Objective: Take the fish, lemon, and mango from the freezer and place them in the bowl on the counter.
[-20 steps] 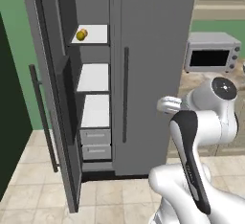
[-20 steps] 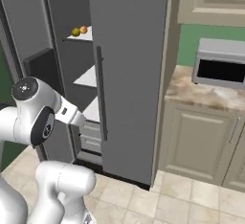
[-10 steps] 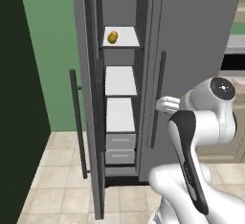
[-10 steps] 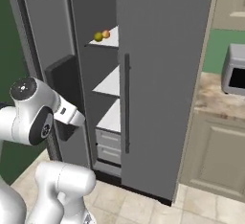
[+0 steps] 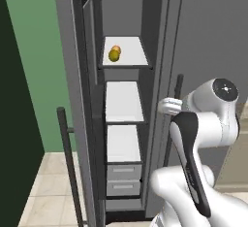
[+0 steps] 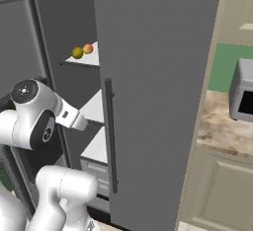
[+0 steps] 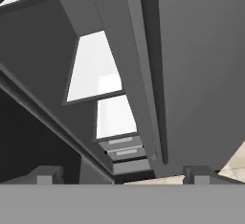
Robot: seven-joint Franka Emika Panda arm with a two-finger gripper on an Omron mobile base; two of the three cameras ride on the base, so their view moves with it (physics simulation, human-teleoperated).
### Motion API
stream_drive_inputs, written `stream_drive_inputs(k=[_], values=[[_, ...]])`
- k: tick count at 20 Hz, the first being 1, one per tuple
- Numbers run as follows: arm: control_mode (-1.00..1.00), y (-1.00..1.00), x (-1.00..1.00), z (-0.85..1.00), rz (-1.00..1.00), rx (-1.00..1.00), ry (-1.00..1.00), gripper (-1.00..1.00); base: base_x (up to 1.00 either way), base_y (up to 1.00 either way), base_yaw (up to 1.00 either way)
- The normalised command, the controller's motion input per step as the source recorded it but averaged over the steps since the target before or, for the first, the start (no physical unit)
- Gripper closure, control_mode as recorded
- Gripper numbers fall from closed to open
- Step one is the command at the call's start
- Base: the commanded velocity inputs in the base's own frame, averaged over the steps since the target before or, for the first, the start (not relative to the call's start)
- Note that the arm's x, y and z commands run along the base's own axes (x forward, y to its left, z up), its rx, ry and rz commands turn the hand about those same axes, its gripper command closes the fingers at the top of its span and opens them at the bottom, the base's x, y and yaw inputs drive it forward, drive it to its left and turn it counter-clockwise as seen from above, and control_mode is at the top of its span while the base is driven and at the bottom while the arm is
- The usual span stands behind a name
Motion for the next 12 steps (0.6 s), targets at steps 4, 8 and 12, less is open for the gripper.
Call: stream_drive_inputs(k=[4, 8, 12], values=[[1.00, 0.00, 0.00, 0.00, 0.00, 0.00, 0.00, -1.00, 0.41, 0.52, 0.00], [1.00, 0.00, 0.00, 0.00, 0.00, 0.00, 0.00, -1.00, 0.31, 0.60, 0.00], [1.00, 0.00, 0.00, 0.00, 0.00, 0.00, 0.00, -1.00, 0.22, 0.45, 0.00]])
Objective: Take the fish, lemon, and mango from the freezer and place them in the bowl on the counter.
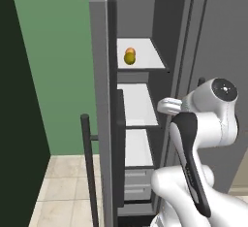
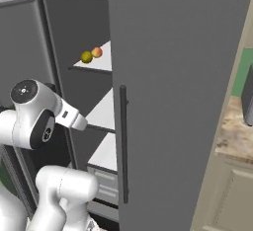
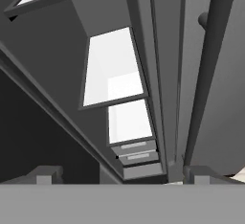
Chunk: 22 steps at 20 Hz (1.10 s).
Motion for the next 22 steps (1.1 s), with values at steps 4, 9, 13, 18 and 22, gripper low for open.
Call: stream_drive_inputs(k=[4, 9, 13, 18, 22], values=[[1.00, 0.00, 0.00, 0.00, 0.00, 0.00, 0.00, -1.00, 0.56, 0.06, 0.00], [1.00, 0.00, 0.00, 0.00, 0.00, 0.00, 0.00, -1.00, 0.08, 0.49, 0.08], [1.00, 0.00, 0.00, 0.00, 0.00, 0.00, 0.00, -1.00, -0.15, 0.20, 0.34], [1.00, 0.00, 0.00, 0.00, 0.00, 0.00, 0.00, -1.00, 0.01, 0.18, 0.09], [1.00, 0.00, 0.00, 0.00, 0.00, 0.00, 0.00, -1.00, 0.75, 0.64, 0.00]])
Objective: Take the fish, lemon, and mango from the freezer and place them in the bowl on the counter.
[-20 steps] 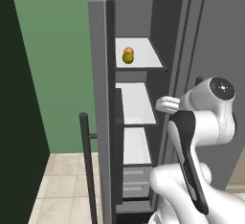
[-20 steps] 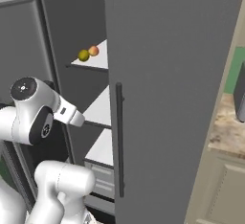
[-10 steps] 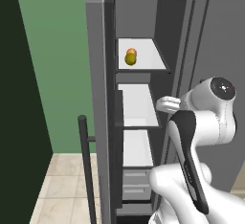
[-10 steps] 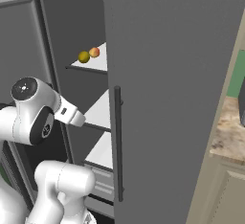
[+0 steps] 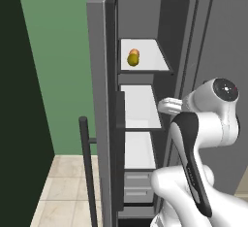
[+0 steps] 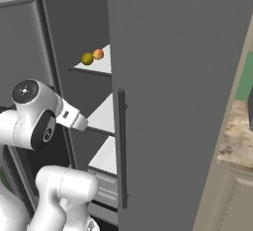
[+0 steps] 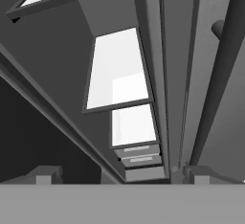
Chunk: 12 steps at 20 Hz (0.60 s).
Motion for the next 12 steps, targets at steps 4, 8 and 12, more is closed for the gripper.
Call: stream_drive_inputs(k=[4, 8, 12], values=[[1.00, 0.00, 0.00, 0.00, 0.00, 0.00, 0.00, -1.00, 1.00, 0.97, 0.00], [1.00, 0.00, 0.00, 0.00, 0.00, 0.00, 0.00, -1.00, 0.76, 0.54, -0.02], [1.00, 0.00, 0.00, 0.00, 0.00, 0.00, 0.00, -1.00, 0.49, -0.13, 0.00]])
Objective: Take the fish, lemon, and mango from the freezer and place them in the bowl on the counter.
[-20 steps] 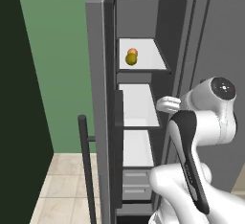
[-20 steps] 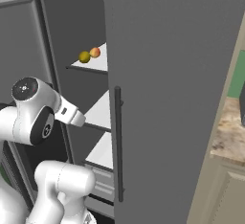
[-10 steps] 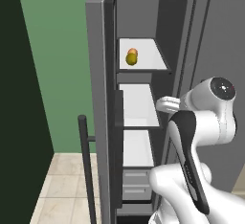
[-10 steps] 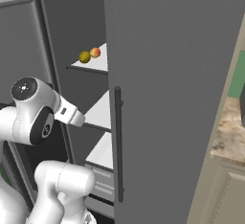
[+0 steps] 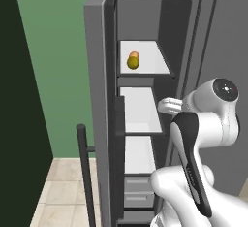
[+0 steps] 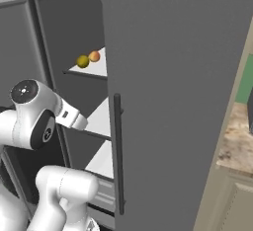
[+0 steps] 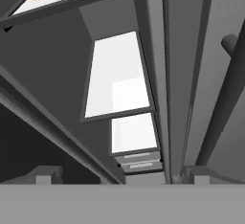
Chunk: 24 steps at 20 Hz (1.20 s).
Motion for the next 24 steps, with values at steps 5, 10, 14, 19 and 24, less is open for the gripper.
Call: stream_drive_inputs(k=[5, 10, 14, 19, 24], values=[[1.00, 0.00, 0.00, 0.00, 0.00, 0.00, 0.00, -1.00, 0.33, 0.05, -0.01], [1.00, 0.00, 0.00, 0.00, 0.00, 0.00, 0.00, -1.00, 0.37, 0.07, -0.01], [1.00, 0.00, 0.00, 0.00, 0.00, 0.00, 0.00, -1.00, 0.05, 0.12, 0.00], [-1.00, 0.18, -0.10, 0.94, 0.00, -0.02, -0.15, -1.00, 0.00, 0.00, 0.00], [-1.00, 0.22, -0.26, 1.00, 0.00, -0.07, -0.21, -1.00, 0.00, 0.00, 0.00]])
